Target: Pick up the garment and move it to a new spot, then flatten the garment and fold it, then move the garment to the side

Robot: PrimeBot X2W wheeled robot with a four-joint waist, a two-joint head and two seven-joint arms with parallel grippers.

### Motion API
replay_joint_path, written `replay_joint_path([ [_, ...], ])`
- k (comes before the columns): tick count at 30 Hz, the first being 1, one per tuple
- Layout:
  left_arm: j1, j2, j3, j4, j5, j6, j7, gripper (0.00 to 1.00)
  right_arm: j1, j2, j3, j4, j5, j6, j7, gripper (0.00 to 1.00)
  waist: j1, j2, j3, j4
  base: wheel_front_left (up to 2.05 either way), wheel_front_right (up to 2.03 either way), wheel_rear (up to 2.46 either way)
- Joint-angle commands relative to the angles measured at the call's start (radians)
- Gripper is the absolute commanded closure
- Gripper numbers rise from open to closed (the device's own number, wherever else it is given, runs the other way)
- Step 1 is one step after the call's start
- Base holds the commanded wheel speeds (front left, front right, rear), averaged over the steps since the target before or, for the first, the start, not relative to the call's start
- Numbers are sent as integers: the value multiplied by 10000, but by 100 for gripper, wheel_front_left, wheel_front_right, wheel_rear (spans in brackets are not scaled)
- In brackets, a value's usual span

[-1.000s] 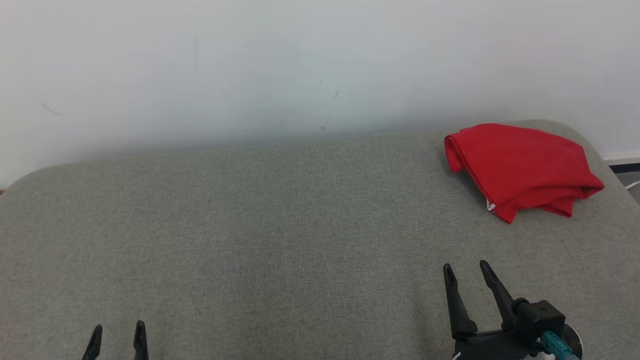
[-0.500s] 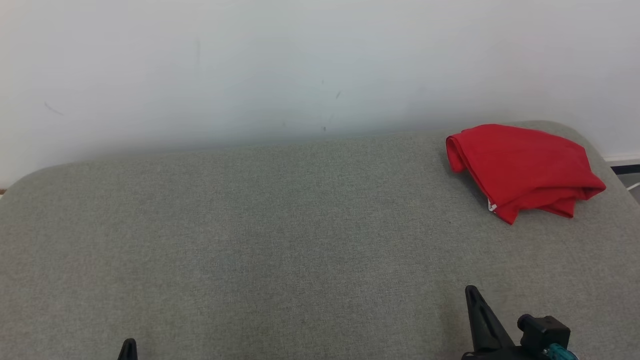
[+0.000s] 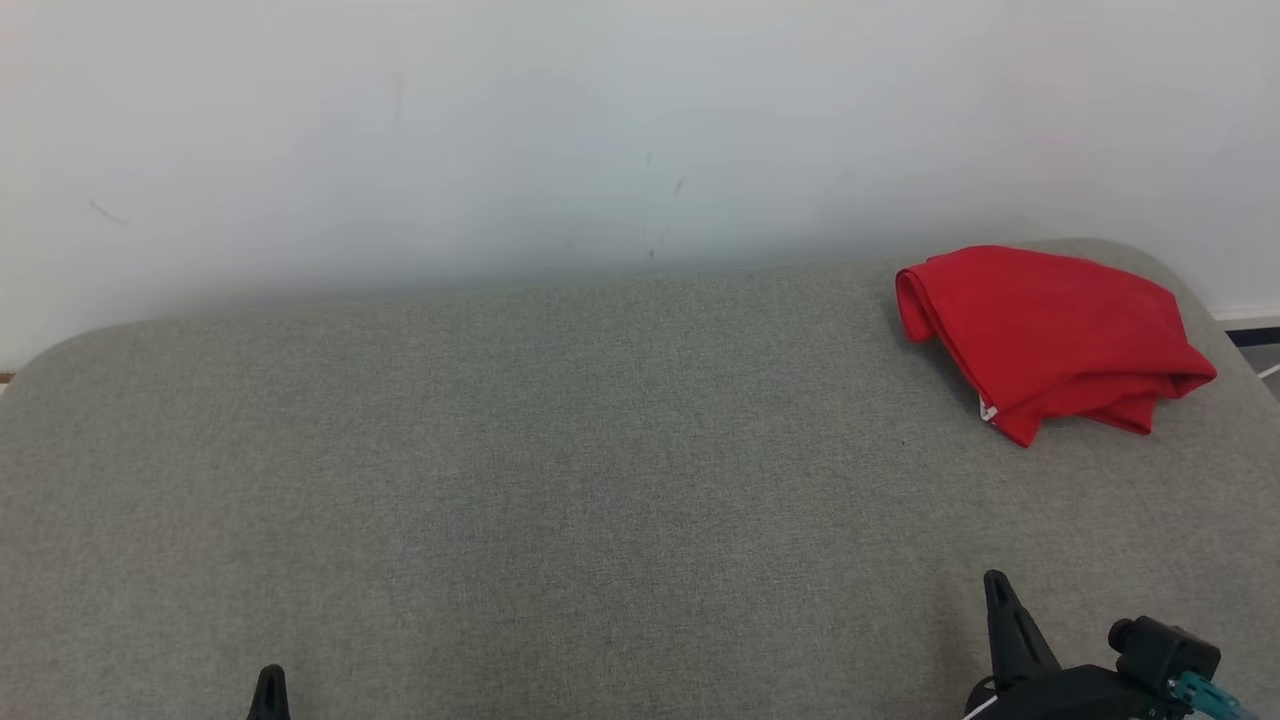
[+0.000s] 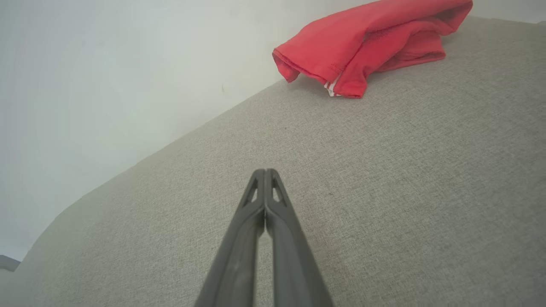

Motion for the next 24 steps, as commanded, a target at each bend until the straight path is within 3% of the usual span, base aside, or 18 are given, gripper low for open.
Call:
replay_joint_path([
  [1, -263, 42, -63, -58, -504, -70, 10, 100, -337, -84, -159, -79, 470, 0, 137, 100, 0, 0, 6, 5, 0, 0, 0],
  [24, -713, 41, -651, 366, -3985, -286, 146, 100, -753, -149, -1334, 305, 3740, 0, 1491, 100, 0, 0, 92, 64, 0, 0, 0],
])
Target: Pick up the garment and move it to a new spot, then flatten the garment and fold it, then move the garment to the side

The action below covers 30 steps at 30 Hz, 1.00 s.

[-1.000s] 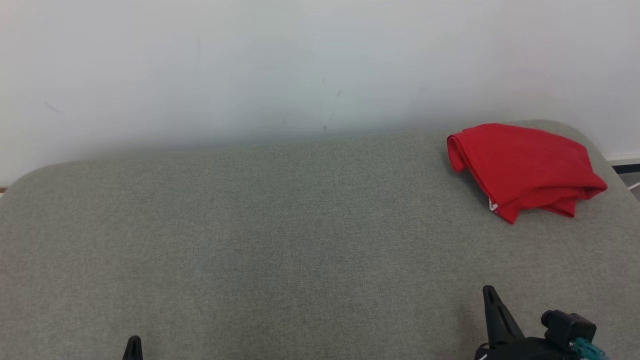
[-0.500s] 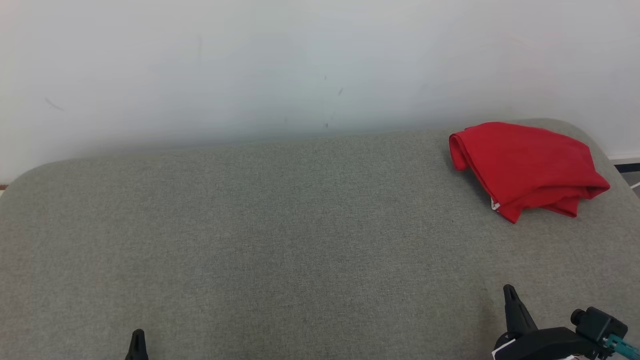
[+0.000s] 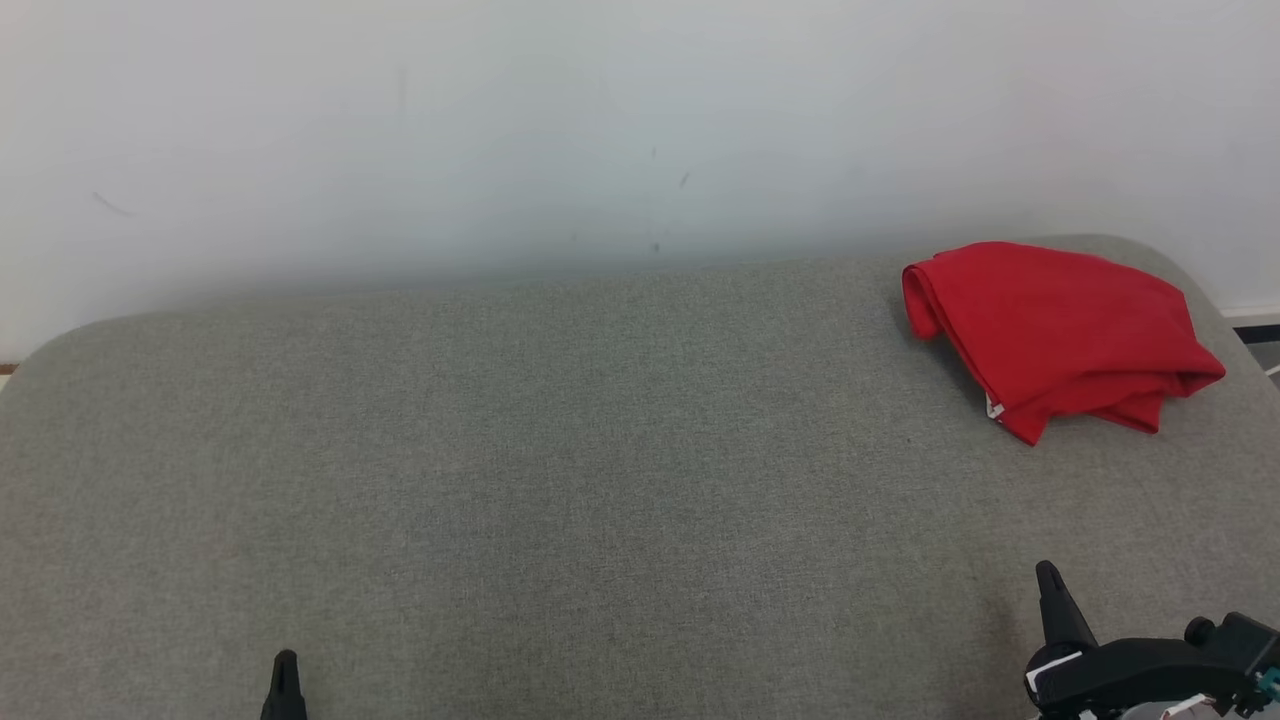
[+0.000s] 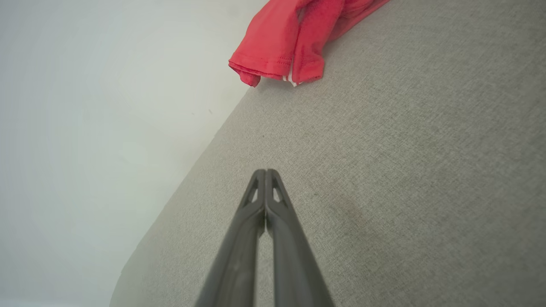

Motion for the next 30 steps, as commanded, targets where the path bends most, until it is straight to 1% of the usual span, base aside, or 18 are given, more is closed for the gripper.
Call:
replay_joint_path([
  [1, -238, 39, -28, -47, -270, -45, 20, 100, -221, -80, -105, -58, 269, 0, 74, 100, 0, 0, 3, 2, 0, 0, 0],
  [14, -457, 38, -315, 161, -1981, -159, 93, 100, -441, -76, -733, 129, 1815, 1, 775, 100, 0, 0, 54, 37, 0, 0, 0],
  [30, -675, 36, -623, 392, -3802, -284, 169, 100, -681, -53, -1436, 338, 3446, 1, 1543, 100, 0, 0, 116, 81, 0, 0, 0],
])
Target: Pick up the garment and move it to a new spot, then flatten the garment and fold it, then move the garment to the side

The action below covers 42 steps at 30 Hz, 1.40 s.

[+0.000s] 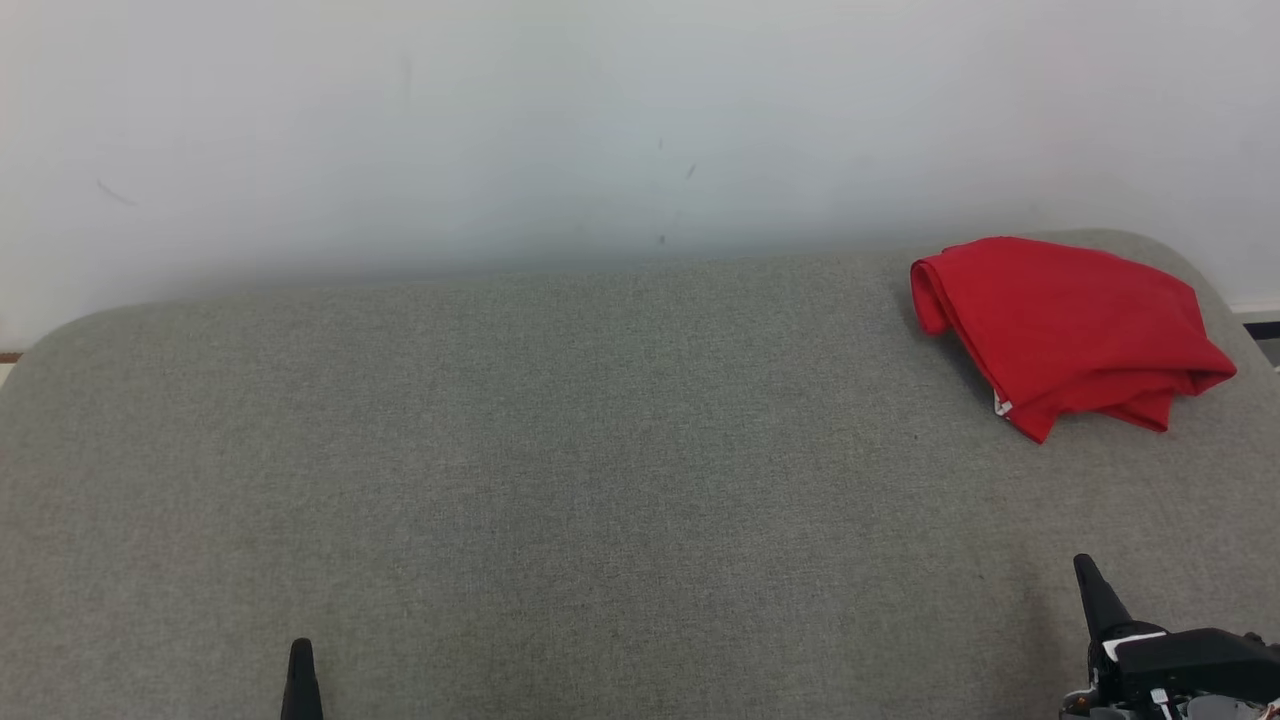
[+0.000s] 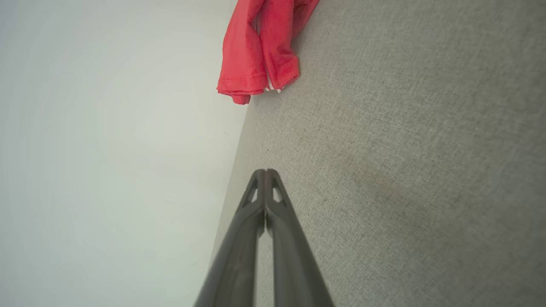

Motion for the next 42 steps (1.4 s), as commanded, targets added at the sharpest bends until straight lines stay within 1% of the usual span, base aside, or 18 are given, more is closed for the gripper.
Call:
replay_joint_path([
  [1, -188, 33, -55, 2, -406, -101, 40, 100, -239, -43, -142, -21, 329, 3, 152, 100, 0, 0, 9, 6, 0, 0, 0],
  [19, -411, 32, -352, 229, -2175, -192, 106, 100, -437, -6, -832, 186, 1894, 3, 893, 100, 0, 0, 78, 55, 0, 0, 0],
  [42, -641, 29, -673, 473, -4064, -325, 181, 100, -680, 35, -1591, 404, 3584, 4, 1728, 100, 0, 0, 168, 117, 0, 0, 0],
])
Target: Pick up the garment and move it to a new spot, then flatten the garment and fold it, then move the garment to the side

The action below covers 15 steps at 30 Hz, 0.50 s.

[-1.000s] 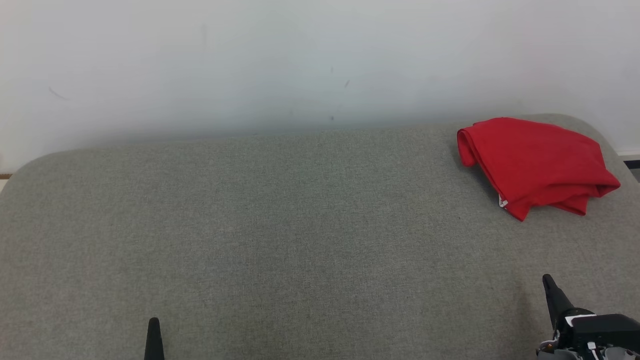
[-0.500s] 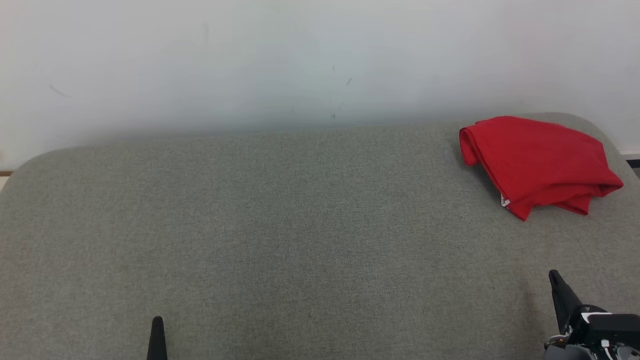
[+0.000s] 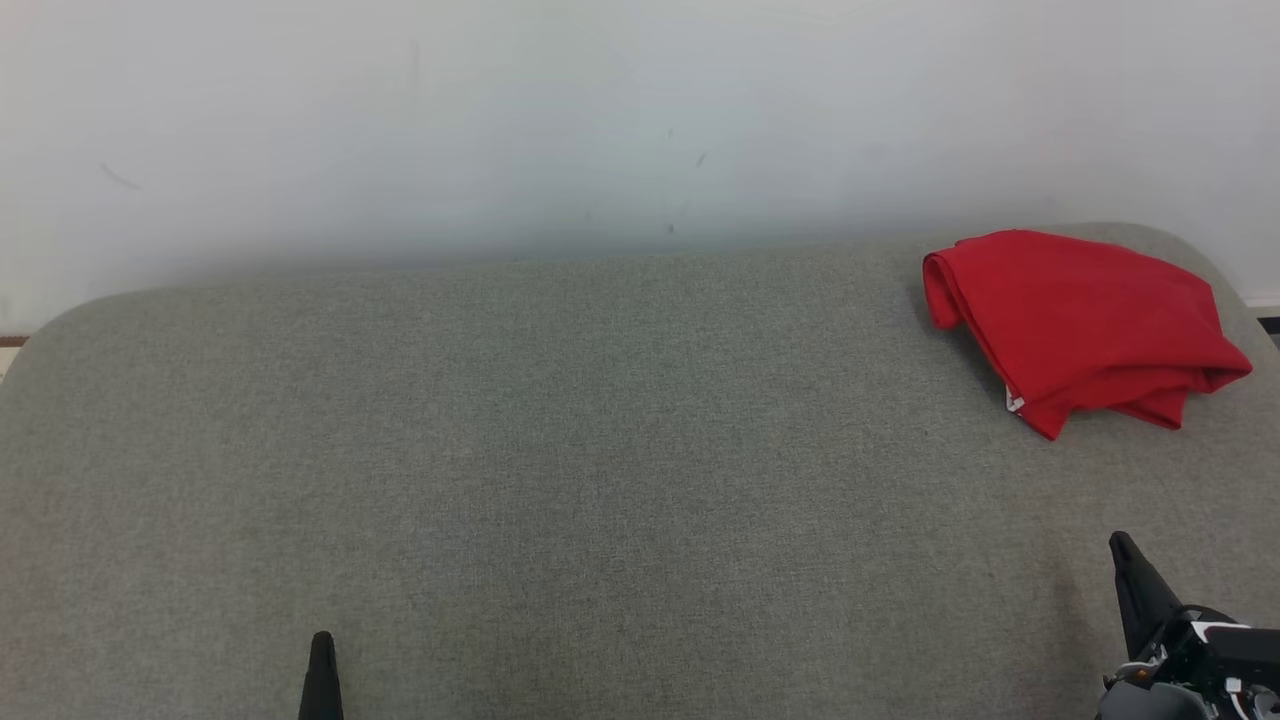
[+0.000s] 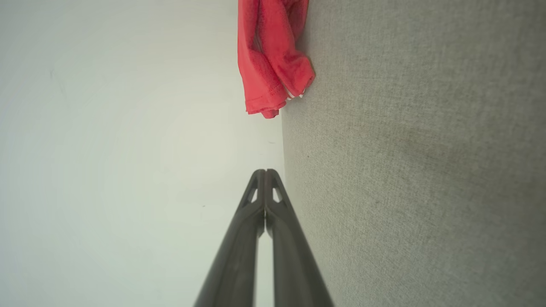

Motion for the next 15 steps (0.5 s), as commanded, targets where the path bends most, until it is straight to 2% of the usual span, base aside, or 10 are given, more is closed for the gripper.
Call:
replay_joint_path([
  [1, -129, 27, -36, 46, -257, -69, 18, 100, -106, -1, -89, 17, 253, 4, 109, 100, 0, 0, 7, 5, 0, 0, 0],
  [15, -200, 26, -146, 136, -933, -97, 64, 100, -164, 27, -367, 100, 824, 4, 412, 100, 0, 0, 45, 31, 0, 0, 0],
])
